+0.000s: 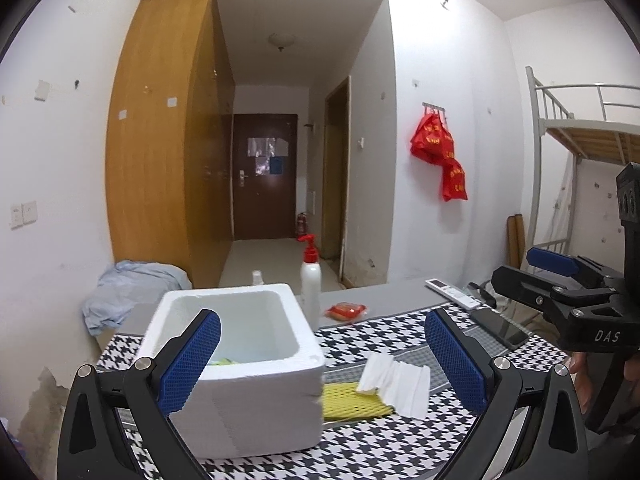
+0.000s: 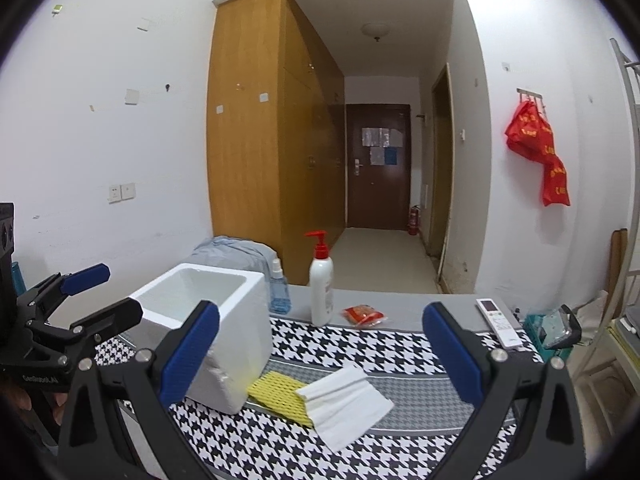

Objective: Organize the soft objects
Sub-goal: 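Move both tools toward the yellow net sponge and white tissues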

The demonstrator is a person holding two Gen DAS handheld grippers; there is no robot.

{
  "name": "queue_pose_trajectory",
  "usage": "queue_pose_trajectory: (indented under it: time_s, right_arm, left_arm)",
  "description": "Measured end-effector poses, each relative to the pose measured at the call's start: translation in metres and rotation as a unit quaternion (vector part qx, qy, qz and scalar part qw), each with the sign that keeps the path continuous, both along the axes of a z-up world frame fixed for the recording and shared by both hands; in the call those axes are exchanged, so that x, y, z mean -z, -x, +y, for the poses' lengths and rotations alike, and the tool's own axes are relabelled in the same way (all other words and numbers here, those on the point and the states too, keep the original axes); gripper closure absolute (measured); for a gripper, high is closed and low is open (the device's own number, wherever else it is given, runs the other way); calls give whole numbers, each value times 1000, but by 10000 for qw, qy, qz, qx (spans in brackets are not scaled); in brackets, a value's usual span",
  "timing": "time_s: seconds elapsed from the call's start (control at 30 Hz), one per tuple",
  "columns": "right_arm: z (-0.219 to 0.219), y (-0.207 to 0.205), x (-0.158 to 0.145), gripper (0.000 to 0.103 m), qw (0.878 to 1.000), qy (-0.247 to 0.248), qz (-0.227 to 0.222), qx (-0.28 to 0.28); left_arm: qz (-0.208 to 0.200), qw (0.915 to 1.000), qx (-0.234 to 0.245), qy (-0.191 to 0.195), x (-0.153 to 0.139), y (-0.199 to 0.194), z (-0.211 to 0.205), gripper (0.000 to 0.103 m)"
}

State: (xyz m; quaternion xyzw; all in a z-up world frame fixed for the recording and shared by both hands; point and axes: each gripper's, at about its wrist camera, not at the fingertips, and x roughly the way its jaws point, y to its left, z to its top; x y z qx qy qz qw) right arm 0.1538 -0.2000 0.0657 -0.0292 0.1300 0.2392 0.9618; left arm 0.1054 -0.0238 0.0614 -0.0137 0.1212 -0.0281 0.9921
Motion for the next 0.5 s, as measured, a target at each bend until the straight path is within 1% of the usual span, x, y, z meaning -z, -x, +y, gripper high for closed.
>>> queue_pose_trajectory:
  time_s: [0.13,0.27,0.5]
  right_arm:
    - [-8,-1,3,0,9999,-39,22,117]
    - [-13,-2,9,0,9998,-27,70,205]
    - [-18,-3,19,0,9995,-16,185,245]
  left_arm:
    - [-29,9998,101,145,6,0,-2,1]
    - [-56,9998,177,115,11,1,-8,1]
    - [99,9992,359,160,26,-6,-17,1]
